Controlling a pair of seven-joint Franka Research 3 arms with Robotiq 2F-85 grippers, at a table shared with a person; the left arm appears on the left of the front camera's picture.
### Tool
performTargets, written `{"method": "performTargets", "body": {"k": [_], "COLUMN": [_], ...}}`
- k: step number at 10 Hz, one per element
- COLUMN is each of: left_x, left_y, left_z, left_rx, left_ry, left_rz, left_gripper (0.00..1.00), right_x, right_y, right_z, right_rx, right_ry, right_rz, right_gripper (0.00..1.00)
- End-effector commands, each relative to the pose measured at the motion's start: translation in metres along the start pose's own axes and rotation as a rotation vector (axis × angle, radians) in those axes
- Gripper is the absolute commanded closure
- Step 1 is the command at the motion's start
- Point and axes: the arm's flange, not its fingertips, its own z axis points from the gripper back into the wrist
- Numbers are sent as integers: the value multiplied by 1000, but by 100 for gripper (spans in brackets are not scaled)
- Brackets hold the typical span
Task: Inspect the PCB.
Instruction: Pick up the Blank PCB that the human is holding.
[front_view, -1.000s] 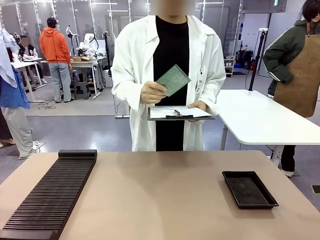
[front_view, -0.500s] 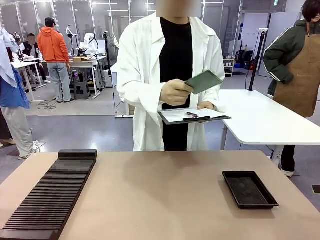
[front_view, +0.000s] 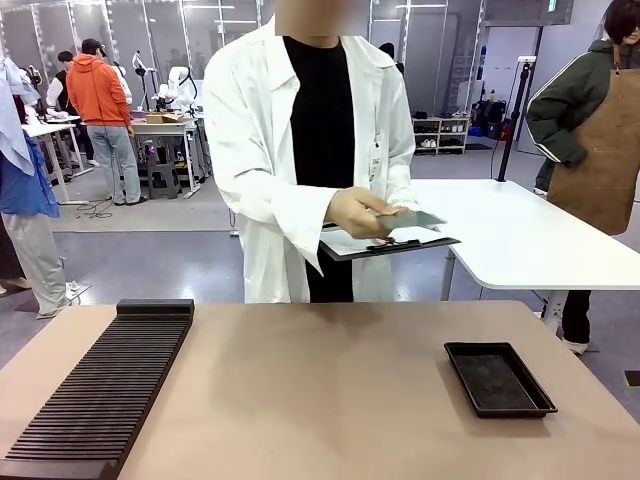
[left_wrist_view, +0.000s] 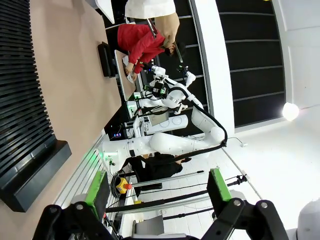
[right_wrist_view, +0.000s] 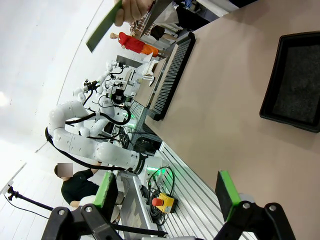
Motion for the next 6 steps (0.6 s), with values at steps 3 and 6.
{"method": "performTargets", "body": {"k": [3,6], "left_x": [2,2], "left_y": [-6,-6], "left_z": [-2,-2], "left_rx": [8,8], "left_ry": [4,4], "left_rz": [4,4], "left_gripper": [0,0], "right_x": [31,58], "right_y": [31,69], "right_z": [-5,-35], "right_rx": [64,117], "right_ry": [111,246], "right_rz": [-117,-288], "right_gripper": [0,0]}}
